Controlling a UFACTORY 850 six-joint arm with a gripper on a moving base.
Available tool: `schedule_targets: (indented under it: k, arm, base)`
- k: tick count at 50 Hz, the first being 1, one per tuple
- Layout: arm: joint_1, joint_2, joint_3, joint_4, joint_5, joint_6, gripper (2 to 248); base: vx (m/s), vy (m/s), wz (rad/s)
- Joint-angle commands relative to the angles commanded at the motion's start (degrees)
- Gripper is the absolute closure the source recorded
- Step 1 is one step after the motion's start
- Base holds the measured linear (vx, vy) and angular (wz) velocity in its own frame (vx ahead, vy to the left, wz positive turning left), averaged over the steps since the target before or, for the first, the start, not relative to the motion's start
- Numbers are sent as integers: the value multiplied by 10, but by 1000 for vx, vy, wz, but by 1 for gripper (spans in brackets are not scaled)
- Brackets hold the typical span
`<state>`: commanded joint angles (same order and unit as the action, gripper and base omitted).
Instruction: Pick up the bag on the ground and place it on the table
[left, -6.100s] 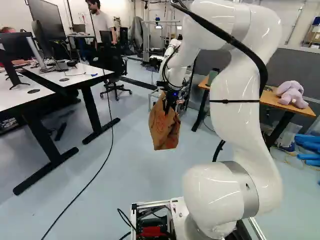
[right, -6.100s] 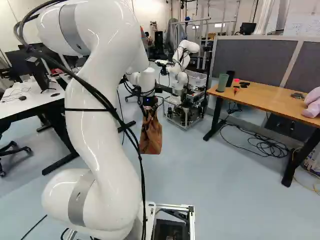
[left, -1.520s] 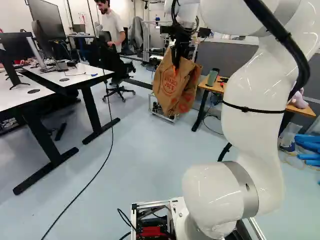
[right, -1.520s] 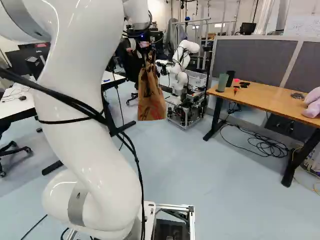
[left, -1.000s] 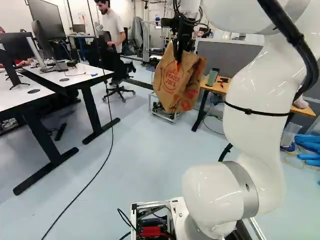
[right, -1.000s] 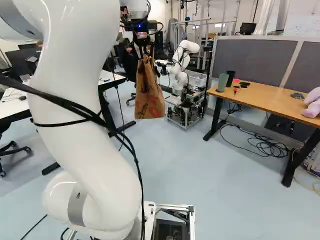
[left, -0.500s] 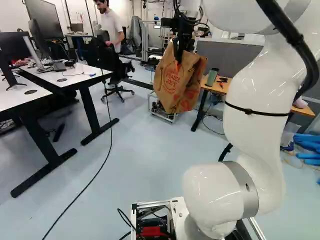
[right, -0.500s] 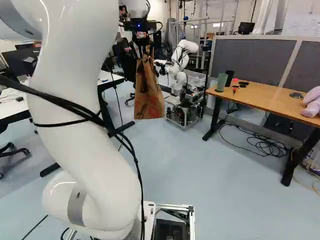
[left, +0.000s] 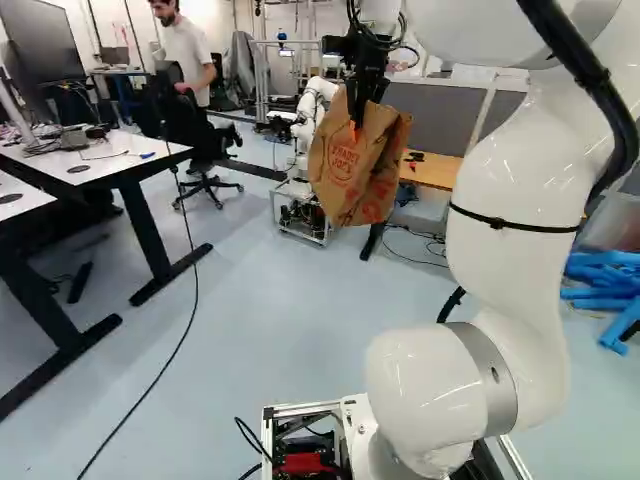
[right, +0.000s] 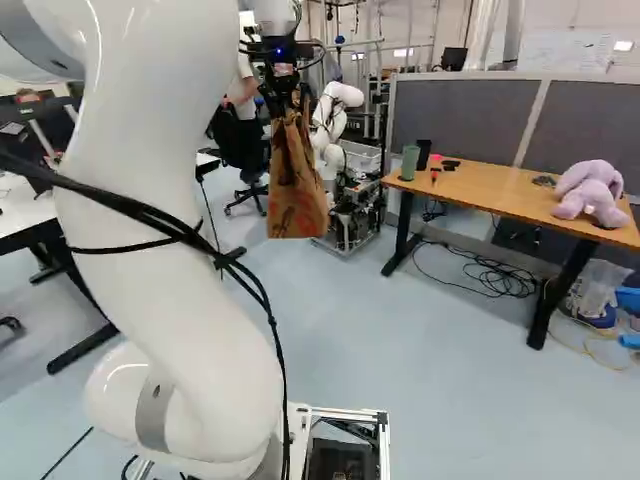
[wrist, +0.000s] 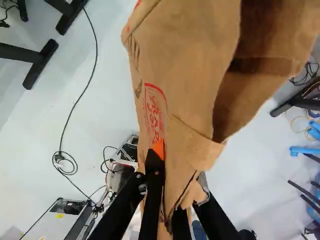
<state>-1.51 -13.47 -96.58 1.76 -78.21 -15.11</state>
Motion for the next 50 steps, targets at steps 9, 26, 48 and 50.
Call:
schedule_targets:
  k: [9, 26, 48, 50]
  arm:
    - [0, 0, 0, 0, 0, 0, 229]
    - [0, 0, 0, 0, 0, 0, 229]
    - [0, 0, 0, 0, 0, 0, 229]
    - [0, 0, 0, 0, 0, 0, 229]
  base:
    - [9, -100, -266]
    - [56, -77, -263]
    - [79, -86, -289]
    - [110, -78, -282]
